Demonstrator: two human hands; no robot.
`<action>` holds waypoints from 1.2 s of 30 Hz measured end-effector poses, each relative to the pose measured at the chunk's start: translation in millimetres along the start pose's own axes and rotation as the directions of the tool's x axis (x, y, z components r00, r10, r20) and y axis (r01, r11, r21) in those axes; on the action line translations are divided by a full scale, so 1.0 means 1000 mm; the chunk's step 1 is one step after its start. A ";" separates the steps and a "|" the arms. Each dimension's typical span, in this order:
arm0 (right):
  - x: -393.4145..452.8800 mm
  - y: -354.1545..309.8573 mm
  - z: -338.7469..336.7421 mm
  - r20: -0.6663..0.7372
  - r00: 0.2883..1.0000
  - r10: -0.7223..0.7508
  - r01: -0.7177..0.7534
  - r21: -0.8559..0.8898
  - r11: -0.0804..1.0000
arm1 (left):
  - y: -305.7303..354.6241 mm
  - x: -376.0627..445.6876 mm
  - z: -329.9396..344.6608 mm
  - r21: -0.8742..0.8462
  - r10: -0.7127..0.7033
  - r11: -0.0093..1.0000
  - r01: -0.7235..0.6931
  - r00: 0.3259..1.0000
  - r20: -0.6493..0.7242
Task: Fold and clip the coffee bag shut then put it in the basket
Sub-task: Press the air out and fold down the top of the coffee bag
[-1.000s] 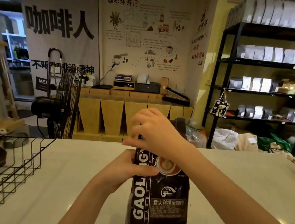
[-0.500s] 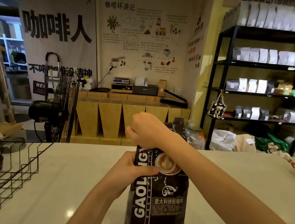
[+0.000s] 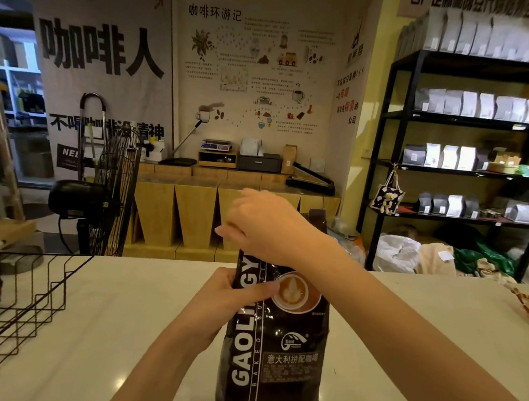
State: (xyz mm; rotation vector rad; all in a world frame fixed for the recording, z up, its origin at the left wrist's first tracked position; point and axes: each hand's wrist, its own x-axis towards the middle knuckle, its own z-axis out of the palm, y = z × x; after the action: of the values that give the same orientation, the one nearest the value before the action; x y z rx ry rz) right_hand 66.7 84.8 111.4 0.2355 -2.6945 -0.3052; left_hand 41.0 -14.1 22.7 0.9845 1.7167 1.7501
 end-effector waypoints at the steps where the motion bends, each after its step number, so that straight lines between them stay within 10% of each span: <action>1: -0.007 0.001 -0.005 -0.106 0.994 -0.033 0.034 0.008 0.999 | 0.000 0.000 -0.001 -0.017 -0.004 1.000 0.004 1.000 -0.011; 5: -0.048 0.022 -0.006 -0.562 0.768 0.306 0.025 0.505 0.863 | -0.001 0.000 -0.002 -0.066 -0.034 0.997 0.032 0.999 -0.038; 8: -0.078 0.036 0.025 -0.226 0.669 0.708 -0.015 0.948 0.317 | -0.001 0.001 0.002 -0.106 -0.048 0.993 0.043 0.998 -0.050; 10: -0.095 0.038 0.053 0.088 0.741 0.665 -0.102 0.995 -0.018 | -0.002 0.003 0.004 -0.137 -0.063 0.989 0.054 0.996 -0.061; 12: -0.109 0.034 0.074 0.219 0.815 0.537 -0.173 0.976 -0.135 | -0.004 0.005 0.004 -0.178 -0.087 0.981 0.072 0.994 -0.074; 22: -0.120 0.021 0.079 0.208 0.840 0.500 -0.136 0.975 -0.177 | -0.002 0.004 0.005 -0.227 -0.131 0.968 0.109 0.988 -0.084; 25: -0.121 0.022 0.081 0.208 0.833 0.512 -0.130 0.974 -0.185 | 0.009 0.007 0.008 0.075 0.172 0.985 -0.156 0.931 -0.323; 27: -0.121 0.021 0.080 0.202 0.840 0.504 -0.124 0.975 -0.184 | 0.026 0.011 0.010 0.507 0.545 0.798 -0.326 0.751 -0.374; 30: -0.121 0.019 0.076 0.186 0.850 0.494 -0.103 0.976 -0.190 | 0.062 0.025 0.020 0.898 0.840 0.270 -0.347 0.541 -0.044; 34: -0.121 0.017 0.071 0.178 0.847 0.501 -0.078 0.974 -0.213 | 0.090 0.057 0.040 0.976 0.506 0.085 -0.203 0.852 0.133; 36: -0.122 0.017 0.070 0.185 0.851 0.492 -0.088 0.973 -0.213 | 0.092 0.069 0.041 0.980 0.397 0.047 -0.194 0.904 0.160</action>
State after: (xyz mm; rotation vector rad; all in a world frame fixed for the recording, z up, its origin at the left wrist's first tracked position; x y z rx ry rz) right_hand 145.0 139.2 6.7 -0.0226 -1.8387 1.9667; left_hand 42.9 57.7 121.3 1.8784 3.0678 0.4688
